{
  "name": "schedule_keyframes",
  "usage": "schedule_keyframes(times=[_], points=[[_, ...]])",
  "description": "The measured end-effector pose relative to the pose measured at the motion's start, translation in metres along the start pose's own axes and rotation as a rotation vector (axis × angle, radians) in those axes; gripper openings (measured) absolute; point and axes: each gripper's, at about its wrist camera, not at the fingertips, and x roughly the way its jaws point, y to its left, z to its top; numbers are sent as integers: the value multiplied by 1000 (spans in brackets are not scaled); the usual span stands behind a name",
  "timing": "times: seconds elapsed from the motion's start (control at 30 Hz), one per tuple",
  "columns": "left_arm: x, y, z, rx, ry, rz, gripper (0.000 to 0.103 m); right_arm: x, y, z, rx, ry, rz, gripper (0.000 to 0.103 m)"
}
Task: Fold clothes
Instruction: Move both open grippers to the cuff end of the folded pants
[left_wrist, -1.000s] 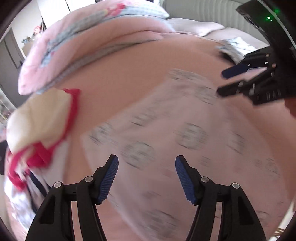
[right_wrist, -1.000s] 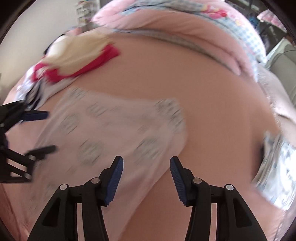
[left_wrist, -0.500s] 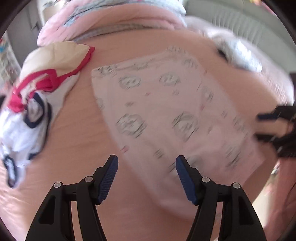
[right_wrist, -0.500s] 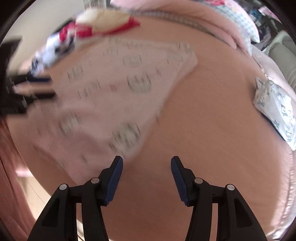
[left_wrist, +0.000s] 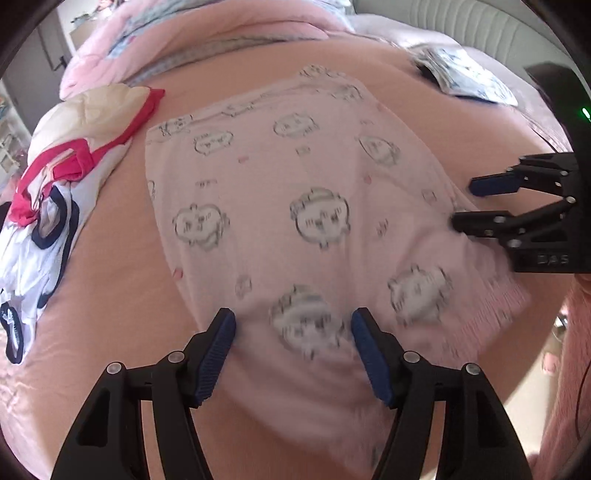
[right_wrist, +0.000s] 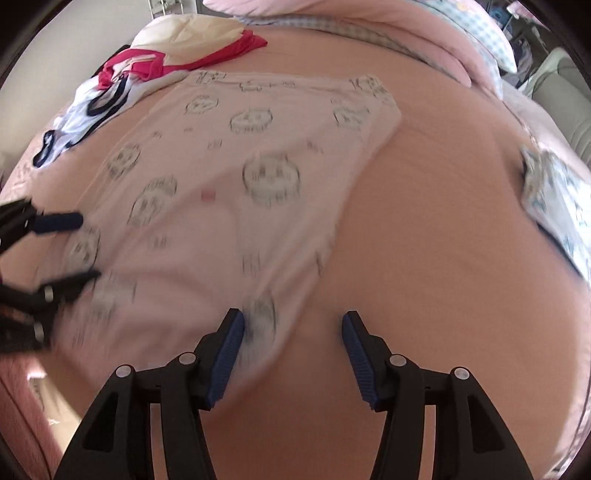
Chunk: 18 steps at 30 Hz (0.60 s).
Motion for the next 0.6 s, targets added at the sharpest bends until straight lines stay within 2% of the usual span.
schedule_keyframes(times=[0.07, 0.13, 0.23, 0.3, 0.37, 0.43, 0.47, 0.5, 0.53, 0.6], points=[[-5, 6, 4, -12, -13, -23, 63, -11, -4, -11, -10, 17, 7, 55], [-5, 11, 13, -39, -44, -25, 63, -21, -7, -3, 13, 10, 32, 55], [7, 17, 29, -91, -60, 21, 63, -38, 0, 29, 20, -114, 60, 55], [15, 24, 40, -128, -85, 10, 63, -24, 11, 55, -5, -156, 83, 56], [27, 30, 55, -127, -110, -32, 63, 3, 24, 80, -38, -126, 81, 56], [42, 36, 70, -86, -106, -84, 63, 29, 30, 91, -78, -46, 11, 56], [49, 36, 74, -54, -78, -66, 64, 42, 32, 95, -98, -5, -26, 56], [57, 35, 76, -19, -46, -41, 65, 43, 27, 91, -90, -16, -11, 56], [55, 37, 74, 2, -48, -14, 66, 43, 22, 85, -80, -33, 9, 56], [51, 47, 66, 10, -45, 64, 67, 37, 7, 67, -70, -6, 0, 57]])
